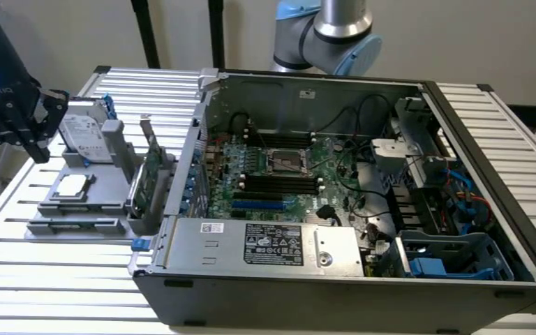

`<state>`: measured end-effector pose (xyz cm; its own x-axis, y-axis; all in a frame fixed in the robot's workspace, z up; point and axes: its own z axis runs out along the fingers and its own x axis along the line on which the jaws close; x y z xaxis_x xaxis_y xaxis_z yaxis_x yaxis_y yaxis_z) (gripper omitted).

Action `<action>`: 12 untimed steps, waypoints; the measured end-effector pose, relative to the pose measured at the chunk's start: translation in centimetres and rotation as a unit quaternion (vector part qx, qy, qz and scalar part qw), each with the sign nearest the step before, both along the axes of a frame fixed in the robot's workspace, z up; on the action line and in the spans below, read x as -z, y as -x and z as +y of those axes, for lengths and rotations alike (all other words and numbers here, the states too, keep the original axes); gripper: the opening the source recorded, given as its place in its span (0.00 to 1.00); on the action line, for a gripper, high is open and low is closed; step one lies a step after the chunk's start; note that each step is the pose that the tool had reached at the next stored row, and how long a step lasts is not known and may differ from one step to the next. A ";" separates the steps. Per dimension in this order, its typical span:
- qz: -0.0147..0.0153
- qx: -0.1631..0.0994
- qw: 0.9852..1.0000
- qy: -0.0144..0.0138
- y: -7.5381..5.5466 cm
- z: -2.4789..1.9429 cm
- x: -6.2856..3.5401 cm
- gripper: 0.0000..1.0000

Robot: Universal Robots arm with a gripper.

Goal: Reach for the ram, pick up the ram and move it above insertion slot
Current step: 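Pick up the ram and move it above insertion slot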

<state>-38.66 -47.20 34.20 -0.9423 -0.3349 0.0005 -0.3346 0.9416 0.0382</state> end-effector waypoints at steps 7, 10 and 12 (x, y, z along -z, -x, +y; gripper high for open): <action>0.000 -0.063 0.998 0.000 0.0 0.00 0.02 0.11; 0.000 -0.091 0.996 0.000 0.0 0.00 0.02 0.11; 0.000 -0.109 0.994 0.000 0.0 0.00 0.03 0.11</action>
<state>-38.66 -47.20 34.18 -0.8476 -0.5307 0.0003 -0.5303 0.8469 0.0382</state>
